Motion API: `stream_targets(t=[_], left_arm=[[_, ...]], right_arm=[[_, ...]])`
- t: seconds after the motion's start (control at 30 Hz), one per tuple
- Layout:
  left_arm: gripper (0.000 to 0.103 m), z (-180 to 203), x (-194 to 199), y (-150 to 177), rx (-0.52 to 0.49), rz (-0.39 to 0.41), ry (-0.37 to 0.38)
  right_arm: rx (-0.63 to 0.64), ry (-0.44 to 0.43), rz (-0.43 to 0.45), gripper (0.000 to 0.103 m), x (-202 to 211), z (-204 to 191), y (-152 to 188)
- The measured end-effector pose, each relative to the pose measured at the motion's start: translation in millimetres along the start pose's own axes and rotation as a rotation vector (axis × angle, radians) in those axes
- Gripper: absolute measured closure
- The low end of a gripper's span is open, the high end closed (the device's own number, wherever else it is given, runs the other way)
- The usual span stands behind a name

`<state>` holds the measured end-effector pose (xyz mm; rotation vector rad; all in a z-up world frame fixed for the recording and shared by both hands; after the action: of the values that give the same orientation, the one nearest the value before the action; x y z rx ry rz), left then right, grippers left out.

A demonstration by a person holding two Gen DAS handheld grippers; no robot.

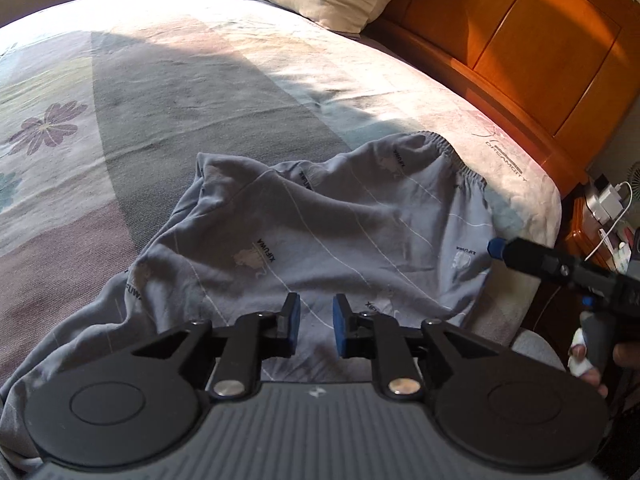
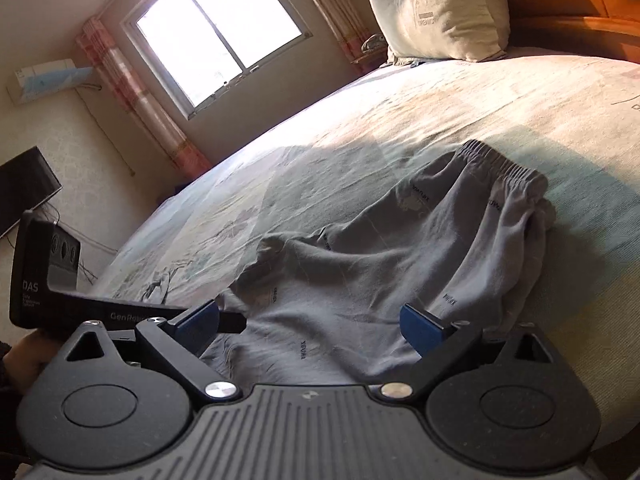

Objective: Fold clothes

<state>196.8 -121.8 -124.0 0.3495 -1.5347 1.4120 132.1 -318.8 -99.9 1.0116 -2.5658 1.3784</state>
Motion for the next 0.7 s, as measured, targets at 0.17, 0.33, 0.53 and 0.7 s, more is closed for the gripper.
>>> stream_targets(t=[0.17, 0.33, 0.53, 0.7], left_arm=[[0.079, 40.5, 11.8, 27.5, -0.172, 0.022, 0.039], [0.067, 58.5, 28.2, 57.5, -0.384, 0.064, -0.001], [0.067, 58.2, 32.6, 74.8, -0.586, 0.109, -0.136], [0.068, 55.8, 35.1, 82.5, -0.673, 0.114, -0.179]], right_arm=[[-0.043, 0.145, 0.058, 0.033, 27.1, 55.6, -21.2], [-0.066, 0.177, 0.036, 0.049, 18.7, 77.0, -18.0], [-0.065, 0.160, 0.011, 0.064, 5.9, 78.3, -12.0], [-0.095, 0.165, -0.010, 0.086, 4.6, 85.0, -5.1]])
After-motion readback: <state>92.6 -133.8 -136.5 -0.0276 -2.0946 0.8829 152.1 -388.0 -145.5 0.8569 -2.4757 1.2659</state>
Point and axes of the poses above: each gripper's, at about its wrist camera, not at the fingertips, and x roughly against the way its jaws point, z to its right, y to its underside, the point moved 8 cm from there along -x, roughly the way its jaws point, and after that the axes turned 8 degrees about -y, right-handed, at the moved point
